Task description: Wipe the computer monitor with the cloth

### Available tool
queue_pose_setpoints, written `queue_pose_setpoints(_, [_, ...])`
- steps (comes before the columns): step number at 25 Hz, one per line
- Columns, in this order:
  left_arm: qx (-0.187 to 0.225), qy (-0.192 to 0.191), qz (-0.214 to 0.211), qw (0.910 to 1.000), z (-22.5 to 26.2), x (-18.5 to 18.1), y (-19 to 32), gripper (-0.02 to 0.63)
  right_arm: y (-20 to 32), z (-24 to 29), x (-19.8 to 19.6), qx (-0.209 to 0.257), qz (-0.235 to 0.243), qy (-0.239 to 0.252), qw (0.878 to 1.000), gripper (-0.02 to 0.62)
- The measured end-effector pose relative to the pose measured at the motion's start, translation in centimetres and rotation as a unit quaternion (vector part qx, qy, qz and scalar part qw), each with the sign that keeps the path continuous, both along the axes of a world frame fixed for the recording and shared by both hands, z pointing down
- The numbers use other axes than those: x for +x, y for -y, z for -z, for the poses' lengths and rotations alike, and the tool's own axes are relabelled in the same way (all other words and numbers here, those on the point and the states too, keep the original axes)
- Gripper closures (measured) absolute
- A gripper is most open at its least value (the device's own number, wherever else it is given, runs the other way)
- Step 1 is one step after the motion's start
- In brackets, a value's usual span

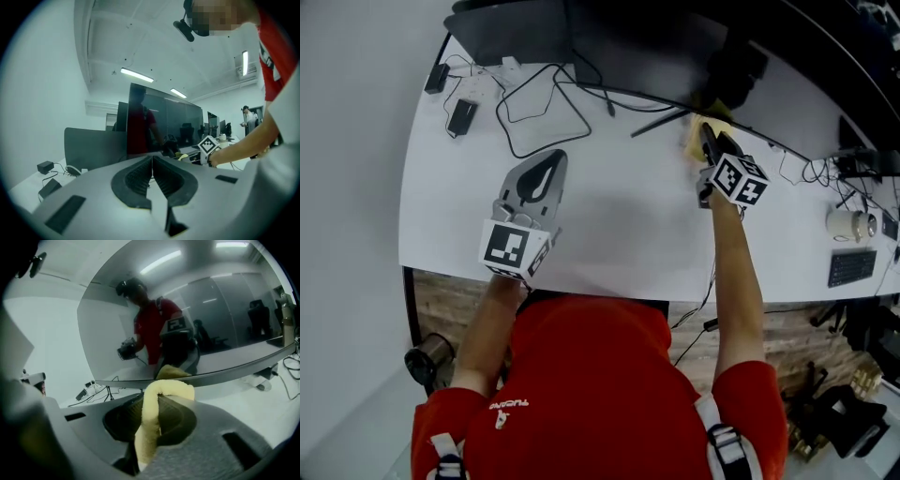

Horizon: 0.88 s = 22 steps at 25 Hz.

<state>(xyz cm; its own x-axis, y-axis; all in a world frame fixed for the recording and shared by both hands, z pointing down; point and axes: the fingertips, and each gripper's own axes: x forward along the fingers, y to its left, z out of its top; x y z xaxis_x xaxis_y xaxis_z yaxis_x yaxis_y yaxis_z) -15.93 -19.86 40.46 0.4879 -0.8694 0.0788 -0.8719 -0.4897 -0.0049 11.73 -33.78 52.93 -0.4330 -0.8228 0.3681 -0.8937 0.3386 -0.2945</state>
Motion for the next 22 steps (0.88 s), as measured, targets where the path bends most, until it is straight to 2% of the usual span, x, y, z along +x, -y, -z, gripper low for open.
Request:
queue_pose_setpoints(7, [-0.004,-0.009,0.021,0.9997,-0.1,-7.6,-0.8,0.595,0.8,0.3,-12.5,-0.001,0.037,0.013,0.999,0.537])
queue_pose_setpoints(11, [-0.005,-0.014,0.041,0.9991,-0.5,-10.5,-1.4,0.595,1.3,0.5,-19.3,-0.001,0.074,0.019,0.997,0.537])
queue_pose_setpoints(22, [-0.009,-0.017,0.086,0.9961,-0.6,-15.3,-3.7,0.595,1.3,1.4,-31.2,0.008,0.145,0.036,0.989,0.537])
